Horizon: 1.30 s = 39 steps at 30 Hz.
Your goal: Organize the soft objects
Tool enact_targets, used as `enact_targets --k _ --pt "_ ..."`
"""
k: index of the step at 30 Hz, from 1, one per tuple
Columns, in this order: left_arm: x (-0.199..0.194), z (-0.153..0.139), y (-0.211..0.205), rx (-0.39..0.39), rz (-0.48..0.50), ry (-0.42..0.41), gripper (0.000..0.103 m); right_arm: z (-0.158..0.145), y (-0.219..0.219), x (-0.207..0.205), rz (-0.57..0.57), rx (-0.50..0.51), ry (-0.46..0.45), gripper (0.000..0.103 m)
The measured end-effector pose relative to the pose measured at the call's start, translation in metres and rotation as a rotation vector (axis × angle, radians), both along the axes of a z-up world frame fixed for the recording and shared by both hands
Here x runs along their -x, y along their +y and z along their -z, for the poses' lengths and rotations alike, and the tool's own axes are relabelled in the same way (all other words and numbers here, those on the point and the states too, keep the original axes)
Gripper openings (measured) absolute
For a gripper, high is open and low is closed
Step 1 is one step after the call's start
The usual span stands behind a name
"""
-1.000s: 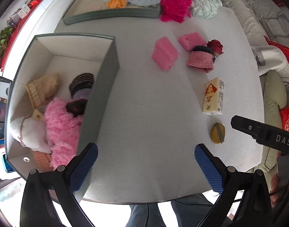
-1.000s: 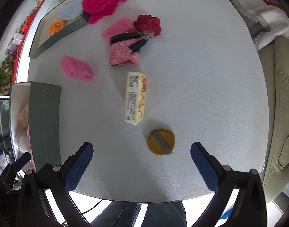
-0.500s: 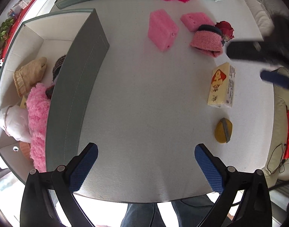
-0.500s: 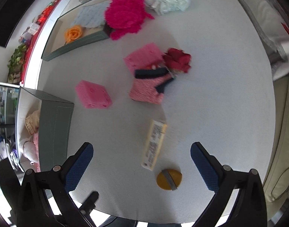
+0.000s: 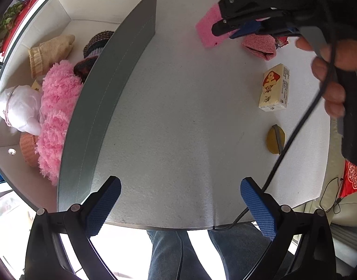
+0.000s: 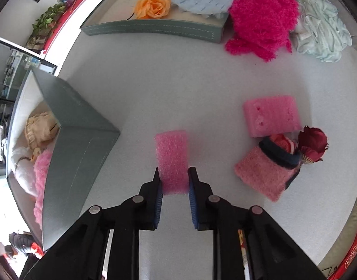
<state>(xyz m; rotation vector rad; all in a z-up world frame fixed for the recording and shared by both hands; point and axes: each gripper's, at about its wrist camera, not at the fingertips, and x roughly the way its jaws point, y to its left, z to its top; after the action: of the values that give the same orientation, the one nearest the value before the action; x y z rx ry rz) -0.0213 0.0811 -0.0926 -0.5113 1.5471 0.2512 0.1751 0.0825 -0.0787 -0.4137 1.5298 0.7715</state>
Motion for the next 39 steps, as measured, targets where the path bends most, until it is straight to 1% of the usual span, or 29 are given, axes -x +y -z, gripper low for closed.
enact_targets --k 2,4,5,6,7,9,11,13,14,15,16,17,20,22,25,30,34,38,39 --pt "0.001 0.004 0.003 0.010 0.002 0.003 0.103 -0.008 -0.014 0.024 -0.028 -0.026 0.052 0.022" --pt "0.006 0.002 0.005 0.014 0.014 -0.004 0.103 -0.010 -0.030 0.043 -0.031 -0.054 0.147 0.024" --pt "0.006 0.002 0.003 0.014 0.025 -0.007 0.103 -0.011 -0.039 0.049 -0.011 -0.035 0.146 0.026" --pt "0.007 0.002 0.002 0.014 0.040 -0.007 0.103 -0.014 -0.050 0.049 0.023 -0.003 0.106 0.041" --pt "0.007 0.001 0.001 0.010 0.054 -0.006 0.103 -0.019 -0.062 0.047 0.069 0.013 0.058 0.063" --pt "0.005 0.003 0.001 0.005 0.073 -0.003 0.103 -0.034 -0.090 0.040 0.184 -0.001 -0.018 0.081" --pt "-0.002 0.005 -0.003 0.013 0.075 -0.012 0.103 -0.038 -0.120 0.033 0.286 -0.005 -0.015 0.081" --pt "-0.011 0.007 -0.005 0.028 0.066 -0.022 0.103 -0.034 -0.147 0.026 0.370 0.041 -0.003 0.081" --pt "-0.017 0.007 -0.006 0.036 0.057 -0.026 0.103 -0.030 -0.159 0.025 0.401 0.070 0.002 0.081" --pt "-0.023 0.009 -0.007 0.044 0.048 -0.029 0.103 -0.030 -0.159 0.025 0.401 0.070 0.002 0.081" --pt "-0.028 0.012 -0.010 0.048 0.036 -0.029 0.103 -0.023 -0.179 0.024 0.451 0.112 0.009 0.082" --pt "-0.034 0.015 -0.013 0.051 0.023 -0.037 0.103 -0.022 -0.186 0.018 0.461 0.119 0.013 0.082" --pt "-0.053 0.020 -0.025 0.040 0.008 -0.057 0.103 -0.019 -0.205 0.023 0.458 0.148 0.007 0.082" --pt "-0.067 0.026 -0.037 0.028 0.020 -0.064 0.103 -0.016 -0.213 0.024 0.471 0.152 0.023 0.082" --pt "-0.086 0.036 -0.055 0.035 0.040 -0.070 0.103 -0.012 -0.226 0.025 0.503 0.151 0.054 0.081" --pt "-0.108 0.057 -0.075 0.007 0.063 -0.042 0.103 -0.010 -0.235 0.024 0.503 0.159 0.067 0.081" --pt "-0.117 0.075 -0.076 -0.025 0.050 -0.005 0.103 -0.010 -0.233 0.019 0.494 0.158 0.065 0.081" --pt "-0.115 0.084 -0.056 -0.084 0.014 0.024 0.103 -0.007 -0.227 0.014 0.485 0.138 0.075 0.082" --pt "-0.112 0.085 -0.048 -0.061 -0.001 0.016 0.103 -0.004 -0.215 0.013 0.478 0.133 0.077 0.082"
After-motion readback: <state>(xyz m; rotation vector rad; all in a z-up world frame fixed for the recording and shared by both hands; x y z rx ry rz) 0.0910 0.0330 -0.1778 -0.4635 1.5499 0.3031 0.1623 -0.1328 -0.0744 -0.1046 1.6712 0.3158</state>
